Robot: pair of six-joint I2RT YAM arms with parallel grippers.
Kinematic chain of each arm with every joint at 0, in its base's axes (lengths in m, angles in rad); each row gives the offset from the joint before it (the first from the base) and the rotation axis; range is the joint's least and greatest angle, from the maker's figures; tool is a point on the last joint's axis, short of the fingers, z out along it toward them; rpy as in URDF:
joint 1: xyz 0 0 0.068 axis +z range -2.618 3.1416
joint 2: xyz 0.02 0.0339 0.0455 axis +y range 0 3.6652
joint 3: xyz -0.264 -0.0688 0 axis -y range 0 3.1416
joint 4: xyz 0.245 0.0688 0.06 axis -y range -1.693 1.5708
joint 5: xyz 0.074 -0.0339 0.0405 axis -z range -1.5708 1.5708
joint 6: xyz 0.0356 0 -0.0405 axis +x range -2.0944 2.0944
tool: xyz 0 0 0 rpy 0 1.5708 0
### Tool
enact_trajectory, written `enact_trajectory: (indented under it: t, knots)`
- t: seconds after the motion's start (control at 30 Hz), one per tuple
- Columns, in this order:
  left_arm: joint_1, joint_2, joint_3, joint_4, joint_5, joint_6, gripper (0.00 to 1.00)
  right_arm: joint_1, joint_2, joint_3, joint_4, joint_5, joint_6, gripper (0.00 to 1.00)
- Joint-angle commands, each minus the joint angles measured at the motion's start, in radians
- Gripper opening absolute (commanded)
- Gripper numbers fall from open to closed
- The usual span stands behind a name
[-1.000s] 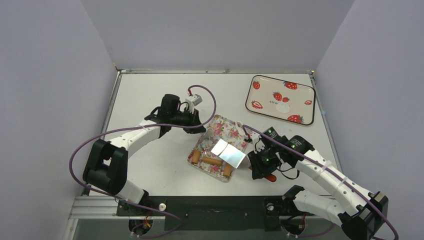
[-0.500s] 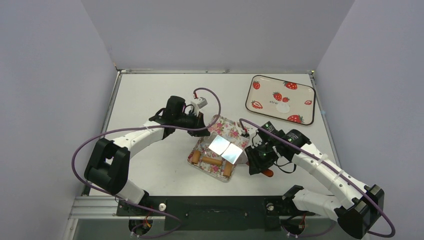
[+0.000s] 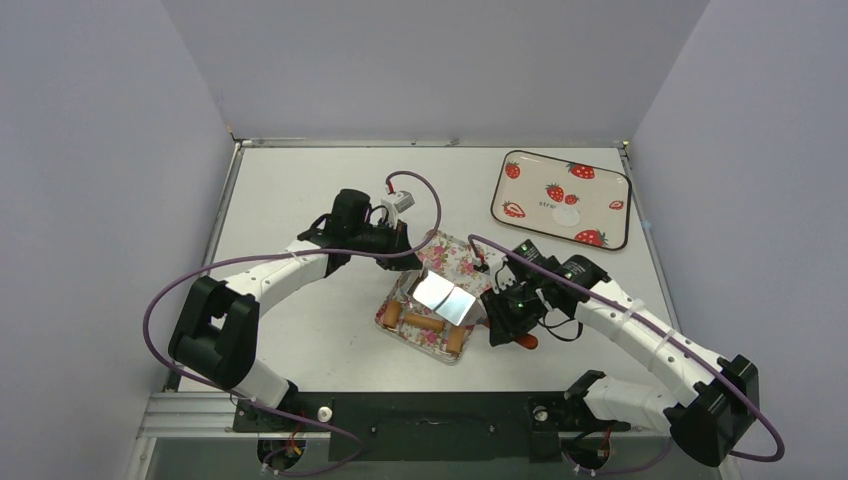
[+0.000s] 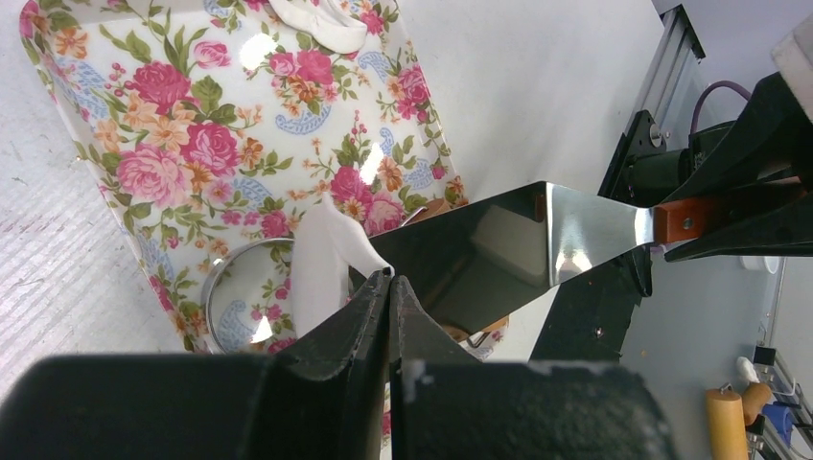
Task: Roll out the dumpling wrappers from the dough
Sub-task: Remove the dumpling wrapper from the work surface.
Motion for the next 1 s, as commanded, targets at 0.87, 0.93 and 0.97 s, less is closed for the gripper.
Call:
enact_trajectory:
  t: [0.87, 0.93, 0.97]
  knots:
    - [0.021, -0.015, 0.037, 0.021, 0.021, -0.02, 0.0, 0.041, -0.059, 0.032, 0.151, -0.134, 0.043, 0.0]
    - [0.021, -0.016, 0.037, 0.021, 0.024, -0.025, 0.0, 0.04, -0.07, 0.028, 0.168, -0.124, 0.057, 0.0]
    - [0.02, -0.016, 0.035, 0.02, 0.026, -0.027, 0.0, 0.038, -0.072, 0.024, 0.183, -0.111, 0.062, 0.0]
